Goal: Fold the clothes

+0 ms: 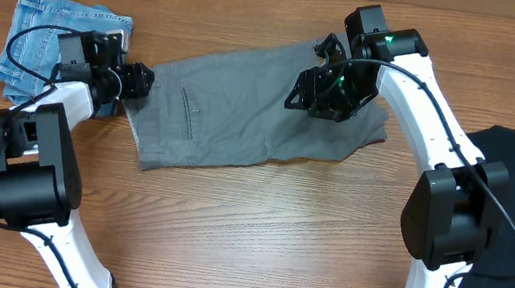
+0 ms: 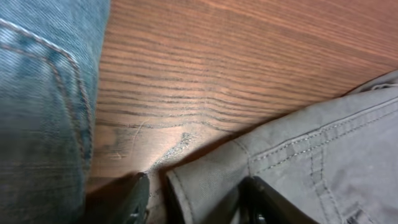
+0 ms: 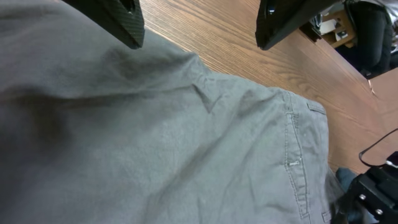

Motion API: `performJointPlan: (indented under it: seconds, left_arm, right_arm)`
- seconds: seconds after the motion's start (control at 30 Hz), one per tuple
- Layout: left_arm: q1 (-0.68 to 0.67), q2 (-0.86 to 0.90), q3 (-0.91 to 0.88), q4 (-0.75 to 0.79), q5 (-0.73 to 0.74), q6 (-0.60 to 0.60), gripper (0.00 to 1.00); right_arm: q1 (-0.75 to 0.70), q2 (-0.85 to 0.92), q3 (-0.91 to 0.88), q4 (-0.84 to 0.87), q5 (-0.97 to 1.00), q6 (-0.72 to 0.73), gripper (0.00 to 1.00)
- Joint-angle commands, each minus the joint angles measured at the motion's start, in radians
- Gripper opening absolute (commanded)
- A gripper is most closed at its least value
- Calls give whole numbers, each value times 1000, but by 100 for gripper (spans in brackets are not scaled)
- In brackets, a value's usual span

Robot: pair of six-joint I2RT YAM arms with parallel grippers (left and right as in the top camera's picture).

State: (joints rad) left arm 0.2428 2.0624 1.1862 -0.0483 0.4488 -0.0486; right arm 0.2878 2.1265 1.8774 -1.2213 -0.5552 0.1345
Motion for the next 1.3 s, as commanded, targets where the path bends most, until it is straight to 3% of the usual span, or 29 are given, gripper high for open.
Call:
performJointPlan:
  seconds: [0.0,0.1,0.17,0.3,0.63,0.83,0.93,1.03,1.13,1.27]
  left_arm:
    - [-21,12,13,21,48,7,40]
    - [-21,11,14,20,119,7,11]
    - [-10,1,18,3,165,-19,4]
    - [21,-34,34,-64,152,-87,4]
    - [45,-267,55,-299,143,-90,4]
    - [45,-338,54,-619,-97,-86,4]
    - [45,-323,41,-649,-230,-86,11]
    - [45,-305,36,-614,-281,-81,27]
    - [44,-282,36,-557,-280,-66,66]
    - [45,-274,36,-538,-278,-55,76]
  right_arm:
    - [3,6,20,0,3,-8,59]
    - [3,6,20,0,3,-8,58]
    - [3,6,20,-3,3,-8,58]
    - [3,6,20,-9,4,-8,57]
    - [3,6,20,-30,108,43,56]
    - [3,6,20,-26,119,53,56]
    - [3,6,20,-22,118,53,56]
    - [3,6,20,-21,118,53,56]
    - [3,6,20,-21,118,53,56]
    - [3,6,20,-23,118,53,56]
